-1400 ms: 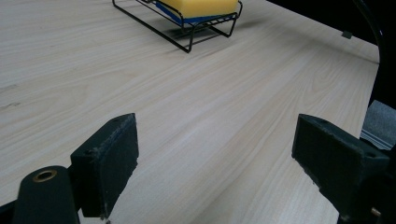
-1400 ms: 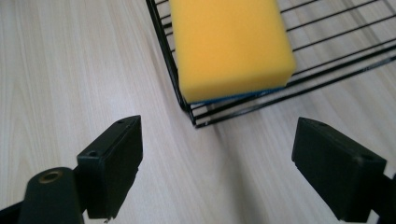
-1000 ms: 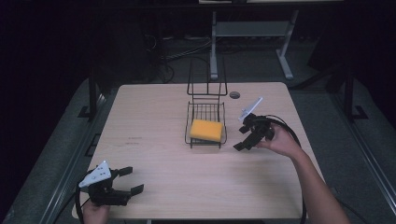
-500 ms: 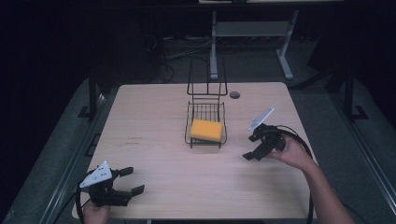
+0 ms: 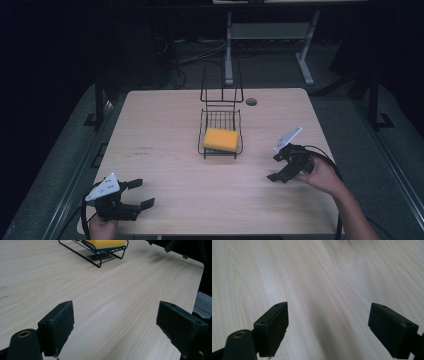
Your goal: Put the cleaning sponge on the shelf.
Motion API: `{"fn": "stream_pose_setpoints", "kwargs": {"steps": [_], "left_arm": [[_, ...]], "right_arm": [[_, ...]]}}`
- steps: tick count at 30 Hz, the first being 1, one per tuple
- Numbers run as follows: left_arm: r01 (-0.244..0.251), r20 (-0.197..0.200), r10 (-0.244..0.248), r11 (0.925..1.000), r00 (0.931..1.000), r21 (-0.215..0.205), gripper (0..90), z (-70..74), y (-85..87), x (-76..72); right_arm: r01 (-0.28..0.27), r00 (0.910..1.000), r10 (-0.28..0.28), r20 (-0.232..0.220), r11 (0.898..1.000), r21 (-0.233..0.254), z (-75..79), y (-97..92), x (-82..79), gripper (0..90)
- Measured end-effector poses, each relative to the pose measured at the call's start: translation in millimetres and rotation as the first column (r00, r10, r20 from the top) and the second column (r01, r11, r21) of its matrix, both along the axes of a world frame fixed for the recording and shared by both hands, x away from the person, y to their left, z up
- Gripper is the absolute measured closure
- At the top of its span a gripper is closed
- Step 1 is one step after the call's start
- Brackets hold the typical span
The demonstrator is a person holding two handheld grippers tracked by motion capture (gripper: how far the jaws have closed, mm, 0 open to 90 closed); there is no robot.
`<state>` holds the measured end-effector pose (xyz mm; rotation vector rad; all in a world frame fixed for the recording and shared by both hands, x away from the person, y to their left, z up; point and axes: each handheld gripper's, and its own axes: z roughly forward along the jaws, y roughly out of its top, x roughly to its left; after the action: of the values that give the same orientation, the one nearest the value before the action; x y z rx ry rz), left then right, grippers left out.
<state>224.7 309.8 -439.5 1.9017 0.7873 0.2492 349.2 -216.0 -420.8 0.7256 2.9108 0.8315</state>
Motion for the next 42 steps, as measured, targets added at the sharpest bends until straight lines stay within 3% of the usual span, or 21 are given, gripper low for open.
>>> {"fn": "stream_pose_setpoints", "kwargs": {"steps": [7,28,31,42], "left_arm": [[0.003,0.010,-0.003,1.0000,0.9999,0.006,14.1,1.6,-2.1,-2.8],[0.007,0.010,-0.007,1.0000,0.9999,0.001,14.0,1.3,-3.1,-1.4],[0.012,0.004,-0.012,0.9999,0.9999,0.000,14.0,0.6,-4.2,0.2],[0.015,0.012,-0.015,0.9999,0.9998,0.005,14.0,1.9,-5.2,-2.3]], "right_arm": [[0.004,1.0000,-0.004,-0.007,1.000,-0.020,-6.1,-6.9,-16.7,16.2],[0.055,0.9984,-0.055,0.009,0.998,-0.005,-22.9,-24.7,-56.8,16.4],[0.060,0.9981,-0.060,0.013,0.998,-0.018,-22.2,-25.3,-60.5,16.2],[0.067,0.9972,-0.067,0.031,0.998,0.004,-19.5,-28.4,-81.4,15.6]]}}
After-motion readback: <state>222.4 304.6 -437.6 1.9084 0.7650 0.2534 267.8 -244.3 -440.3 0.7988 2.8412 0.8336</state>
